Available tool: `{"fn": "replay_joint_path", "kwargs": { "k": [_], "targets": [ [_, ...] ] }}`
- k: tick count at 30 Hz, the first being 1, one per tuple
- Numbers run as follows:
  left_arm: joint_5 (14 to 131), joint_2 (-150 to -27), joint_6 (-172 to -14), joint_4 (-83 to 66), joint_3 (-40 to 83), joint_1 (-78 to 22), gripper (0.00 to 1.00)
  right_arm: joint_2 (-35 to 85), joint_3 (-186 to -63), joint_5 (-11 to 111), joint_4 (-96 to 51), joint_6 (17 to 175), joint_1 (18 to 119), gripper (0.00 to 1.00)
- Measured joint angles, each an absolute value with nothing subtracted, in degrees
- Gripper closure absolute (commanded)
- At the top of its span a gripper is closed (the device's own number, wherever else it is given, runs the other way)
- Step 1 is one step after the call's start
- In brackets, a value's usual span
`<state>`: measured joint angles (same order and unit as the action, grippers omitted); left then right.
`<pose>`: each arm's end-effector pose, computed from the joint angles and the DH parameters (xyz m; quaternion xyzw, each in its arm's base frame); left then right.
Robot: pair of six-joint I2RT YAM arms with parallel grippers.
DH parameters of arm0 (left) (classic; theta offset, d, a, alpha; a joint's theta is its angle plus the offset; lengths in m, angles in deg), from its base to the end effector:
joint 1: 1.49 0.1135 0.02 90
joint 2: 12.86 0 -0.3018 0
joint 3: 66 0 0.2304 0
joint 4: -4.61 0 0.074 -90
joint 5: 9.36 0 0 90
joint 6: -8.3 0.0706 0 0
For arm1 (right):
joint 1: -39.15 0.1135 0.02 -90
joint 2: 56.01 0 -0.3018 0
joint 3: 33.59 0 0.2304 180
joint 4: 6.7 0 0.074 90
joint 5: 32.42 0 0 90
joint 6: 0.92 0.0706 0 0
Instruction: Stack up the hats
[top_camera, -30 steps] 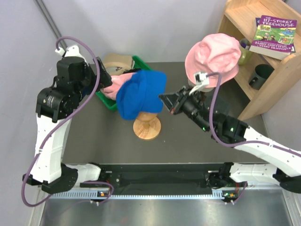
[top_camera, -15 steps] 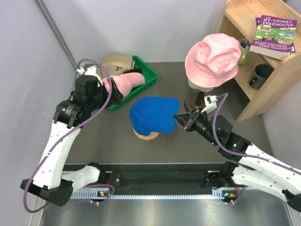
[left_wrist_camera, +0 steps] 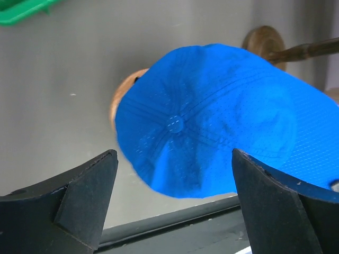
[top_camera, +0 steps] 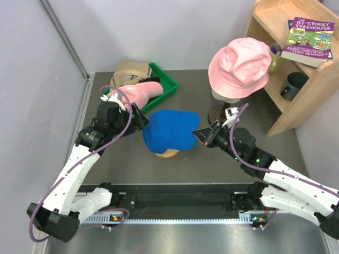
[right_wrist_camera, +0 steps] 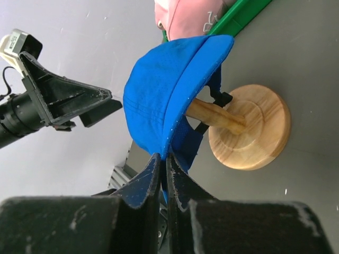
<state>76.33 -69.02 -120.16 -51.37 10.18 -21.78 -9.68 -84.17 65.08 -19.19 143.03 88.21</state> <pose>0.1720 -0.0692 0.3583 -0.1237 0.8817 -0.2519 0.3792 0.1275 0.1329 0.3282 0.0750 0.7520 0.4804 0.4452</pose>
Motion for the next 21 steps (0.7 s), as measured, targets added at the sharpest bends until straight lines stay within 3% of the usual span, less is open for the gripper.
{"fn": "replay_joint_path", "kwargs": {
  "k": [3, 4, 6, 7, 9, 13, 21],
  "targets": [
    [75.2, -68.5, -121.9, -47.8, 7.7, -21.8, 0.08, -10.0, -83.5, 65.1, -19.0, 142.8, 88.2, 0.81],
    [75.0, -68.5, -122.3, -46.9, 7.1, -21.8, 0.07, -10.2, -83.2, 65.0, -19.0, 142.8, 88.1, 0.61],
    [74.6, -68.5, -122.8, -45.7, 6.2, -21.8, 0.07, -10.4, -82.9, 65.1, -19.7, 142.4, 88.1, 0.44],
    [74.4, -68.5, -123.0, -44.9, 5.7, -21.8, 0.07, -10.5, -82.8, 65.2, -20.2, 142.7, 88.1, 0.29],
    [74.1, -68.6, -123.4, -43.6, 4.6, -21.8, 0.07, -10.9, -82.9, 65.6, -21.3, 141.6, 88.1, 0.19],
    [73.6, -68.9, -124.1, -41.4, 2.9, -21.7, 0.07, -11.8, -83.5, 67.2, -25.9, 139.0, 88.1, 0.12],
    [74.0, -69.1, -123.8, -40.9, 2.9, -21.8, 0.07, -14.0, -87.1, 73.5, -34.1, 134.5, 88.1, 0.11]
  ]
}}
